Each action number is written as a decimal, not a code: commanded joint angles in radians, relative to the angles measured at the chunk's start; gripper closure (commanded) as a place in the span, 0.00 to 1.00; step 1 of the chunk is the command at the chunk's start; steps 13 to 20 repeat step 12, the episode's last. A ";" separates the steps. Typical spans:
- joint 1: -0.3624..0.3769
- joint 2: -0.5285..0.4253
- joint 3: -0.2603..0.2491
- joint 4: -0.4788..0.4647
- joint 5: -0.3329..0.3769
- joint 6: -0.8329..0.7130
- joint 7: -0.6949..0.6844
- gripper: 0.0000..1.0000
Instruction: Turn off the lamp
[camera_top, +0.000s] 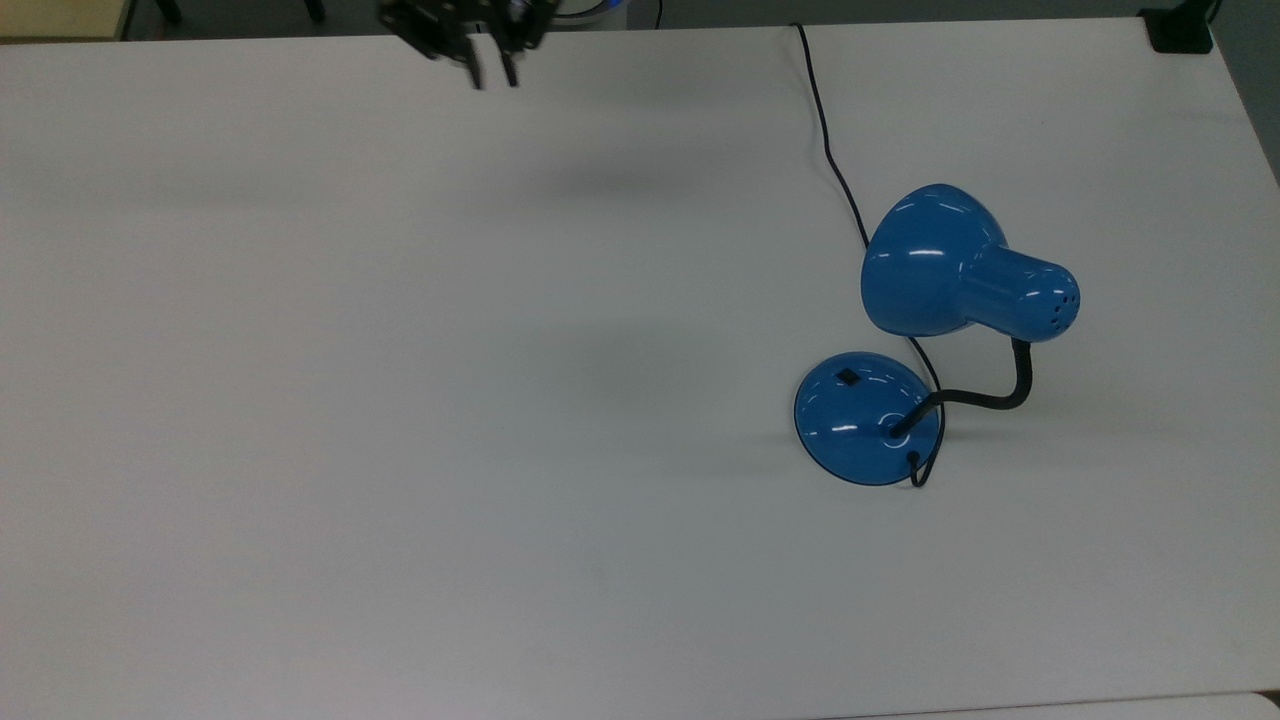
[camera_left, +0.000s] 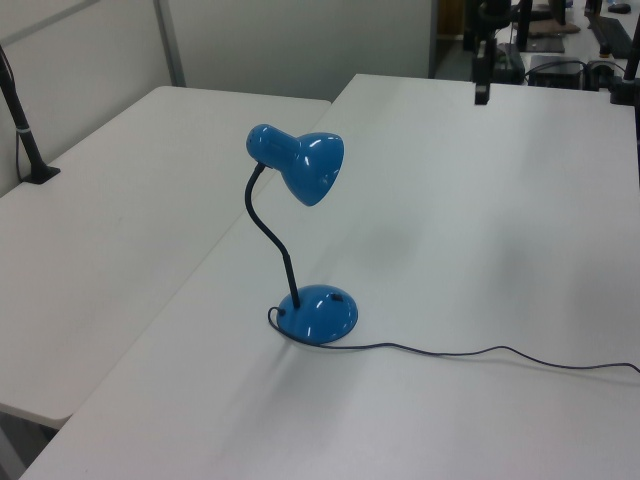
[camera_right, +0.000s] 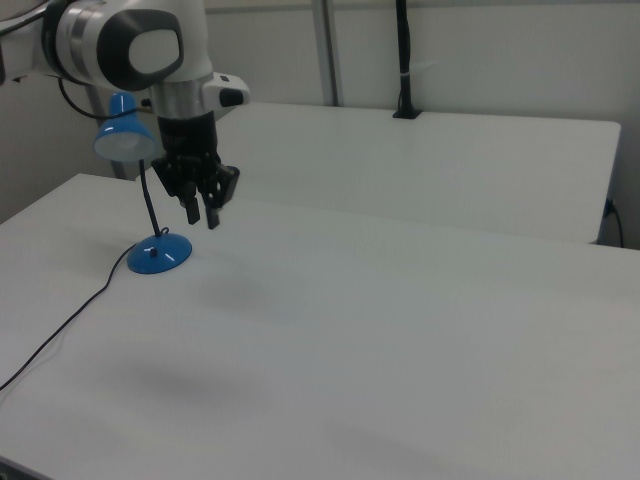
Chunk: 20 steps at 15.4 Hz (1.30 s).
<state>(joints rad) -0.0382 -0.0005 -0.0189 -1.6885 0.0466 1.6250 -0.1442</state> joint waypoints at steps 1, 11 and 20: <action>-0.045 -0.016 0.048 0.018 -0.096 -0.053 0.051 0.00; -0.063 -0.010 -0.032 0.075 -0.088 -0.051 0.095 0.00; -0.063 -0.012 -0.053 0.081 -0.088 -0.050 0.095 0.00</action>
